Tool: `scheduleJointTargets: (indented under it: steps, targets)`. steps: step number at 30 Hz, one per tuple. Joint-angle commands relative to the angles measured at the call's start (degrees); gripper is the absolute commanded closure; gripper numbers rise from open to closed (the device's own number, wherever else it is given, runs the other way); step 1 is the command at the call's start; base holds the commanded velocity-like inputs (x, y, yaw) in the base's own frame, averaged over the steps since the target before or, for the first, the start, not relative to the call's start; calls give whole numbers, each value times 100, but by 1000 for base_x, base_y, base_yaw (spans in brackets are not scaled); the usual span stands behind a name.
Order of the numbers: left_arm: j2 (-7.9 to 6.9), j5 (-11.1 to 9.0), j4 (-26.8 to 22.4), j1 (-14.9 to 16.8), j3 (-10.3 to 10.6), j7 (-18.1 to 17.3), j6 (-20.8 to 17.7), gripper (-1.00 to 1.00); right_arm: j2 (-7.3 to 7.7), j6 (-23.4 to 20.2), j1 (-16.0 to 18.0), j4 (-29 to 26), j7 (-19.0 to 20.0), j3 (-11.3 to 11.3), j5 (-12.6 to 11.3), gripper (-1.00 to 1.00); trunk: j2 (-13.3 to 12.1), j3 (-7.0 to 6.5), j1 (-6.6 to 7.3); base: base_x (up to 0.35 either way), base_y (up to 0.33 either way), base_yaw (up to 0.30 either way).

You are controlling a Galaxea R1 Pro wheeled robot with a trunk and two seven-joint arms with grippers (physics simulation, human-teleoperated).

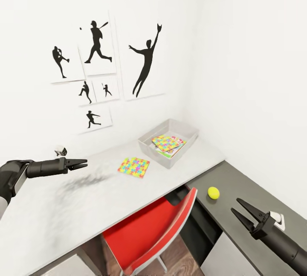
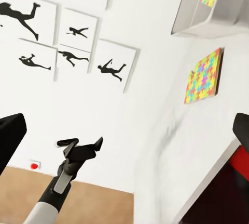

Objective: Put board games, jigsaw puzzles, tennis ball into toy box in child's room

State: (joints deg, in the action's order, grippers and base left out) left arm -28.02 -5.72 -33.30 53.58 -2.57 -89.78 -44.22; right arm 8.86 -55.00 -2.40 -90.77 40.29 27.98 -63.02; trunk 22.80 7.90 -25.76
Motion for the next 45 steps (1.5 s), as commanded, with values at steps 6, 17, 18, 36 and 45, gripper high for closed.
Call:
scheduleJointTargets:
  steps: [6, 17, 18, 36, 45]
  targets:
    - [-1, 1, -1, 3, 2, -22, -61, -100, -6, -28, 2, -6, 13, 5, 1, -100, 12, 9, -2, -110, 0, 10]
    - [-1, 1, -1, 3, 2, -22, -60, -100, -6, -28, 2, -4, 14, -11, 1, -100, 12, -44, -2, -48, 0, 187]
    - [-1, 1, -1, 3, 2, -22, -60, -100, -6, -28, 2, -3, 14, -11, 1, -100, 12, -49, -2, -27, 0, 241]
    - [-1, 1, -1, 3, 2, -22, -52, -100, -2, -28, 2, -2, 11, -21, 1, -100, 12, -133, -2, -39, 0, 251]
    - [-1, 1, -1, 3, 2, -22, -52, -100, 3, -28, 2, -2, 7, -21, 1, -100, 12, -159, -2, -25, 0, 220]
